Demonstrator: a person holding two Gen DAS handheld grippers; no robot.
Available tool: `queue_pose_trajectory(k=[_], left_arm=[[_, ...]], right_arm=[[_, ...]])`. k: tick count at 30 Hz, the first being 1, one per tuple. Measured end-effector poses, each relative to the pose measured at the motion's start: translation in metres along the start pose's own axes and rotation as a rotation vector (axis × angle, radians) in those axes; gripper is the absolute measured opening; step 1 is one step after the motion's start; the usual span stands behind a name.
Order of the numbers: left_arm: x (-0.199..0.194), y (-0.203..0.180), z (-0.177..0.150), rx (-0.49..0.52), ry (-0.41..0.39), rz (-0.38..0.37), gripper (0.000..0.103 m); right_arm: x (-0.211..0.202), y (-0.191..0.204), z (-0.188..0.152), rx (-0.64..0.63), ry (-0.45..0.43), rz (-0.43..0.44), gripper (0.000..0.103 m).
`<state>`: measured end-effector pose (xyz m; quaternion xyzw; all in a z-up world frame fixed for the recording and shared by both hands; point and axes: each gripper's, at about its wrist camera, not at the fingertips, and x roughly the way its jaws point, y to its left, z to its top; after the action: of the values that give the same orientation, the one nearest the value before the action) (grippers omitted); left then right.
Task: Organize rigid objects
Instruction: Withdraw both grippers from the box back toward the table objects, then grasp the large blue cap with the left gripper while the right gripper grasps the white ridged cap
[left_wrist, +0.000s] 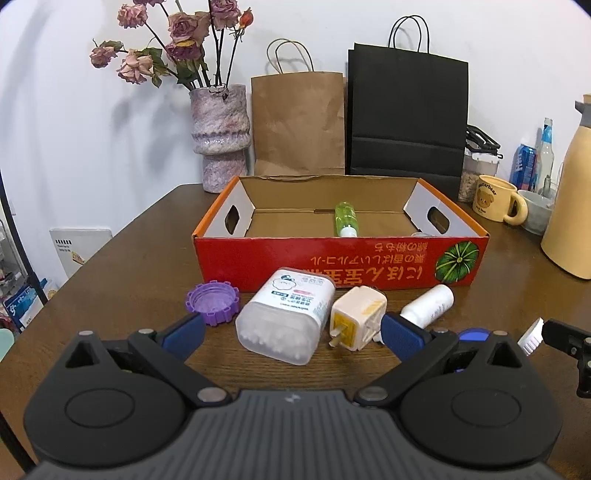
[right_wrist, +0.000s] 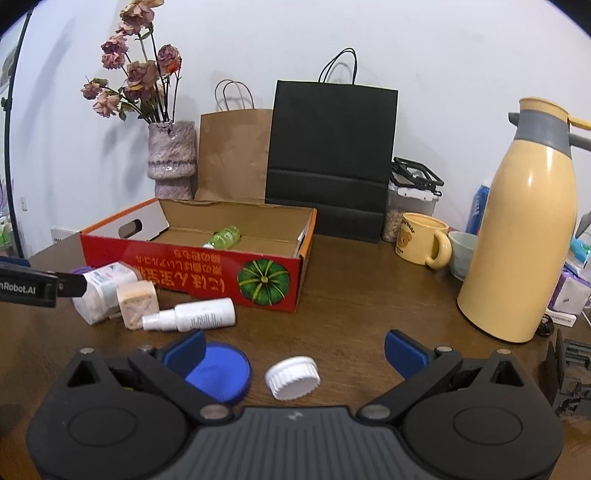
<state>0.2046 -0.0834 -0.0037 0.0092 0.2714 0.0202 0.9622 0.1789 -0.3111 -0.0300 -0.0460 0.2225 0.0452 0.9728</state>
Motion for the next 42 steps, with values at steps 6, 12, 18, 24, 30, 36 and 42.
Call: queue_pose_trajectory(k=[6, 12, 18, 24, 30, 36, 42], left_arm=[[-0.005, -0.01, -0.006, -0.004, 0.004, 0.001, 0.103], [-0.006, -0.023, -0.013, -0.017, 0.012, 0.002, 0.103], [-0.004, -0.037, -0.015, -0.014, 0.017, 0.0, 0.103], [0.001, -0.05, -0.017, -0.003, 0.025, -0.001, 0.103], [0.006, -0.059, -0.018, 0.002, 0.035, -0.004, 0.103], [0.01, -0.068, -0.019, 0.0, 0.047, -0.013, 0.103], [0.013, -0.083, -0.02, 0.012, 0.057, -0.03, 0.103]], right_arm=[[0.006, -0.011, -0.01, -0.024, 0.028, 0.012, 0.103], [0.016, -0.019, -0.012, -0.057, 0.046, 0.042, 0.103], [0.034, -0.023, -0.012, -0.065, 0.077, 0.102, 0.096], [0.05, -0.029, -0.012, -0.041, 0.104, 0.153, 0.079], [0.057, -0.038, -0.015, 0.03, 0.131, 0.247, 0.039], [0.048, -0.043, -0.015, 0.049, 0.085, 0.244, 0.039], [0.042, -0.052, -0.016, 0.054, 0.053, 0.225, 0.039]])
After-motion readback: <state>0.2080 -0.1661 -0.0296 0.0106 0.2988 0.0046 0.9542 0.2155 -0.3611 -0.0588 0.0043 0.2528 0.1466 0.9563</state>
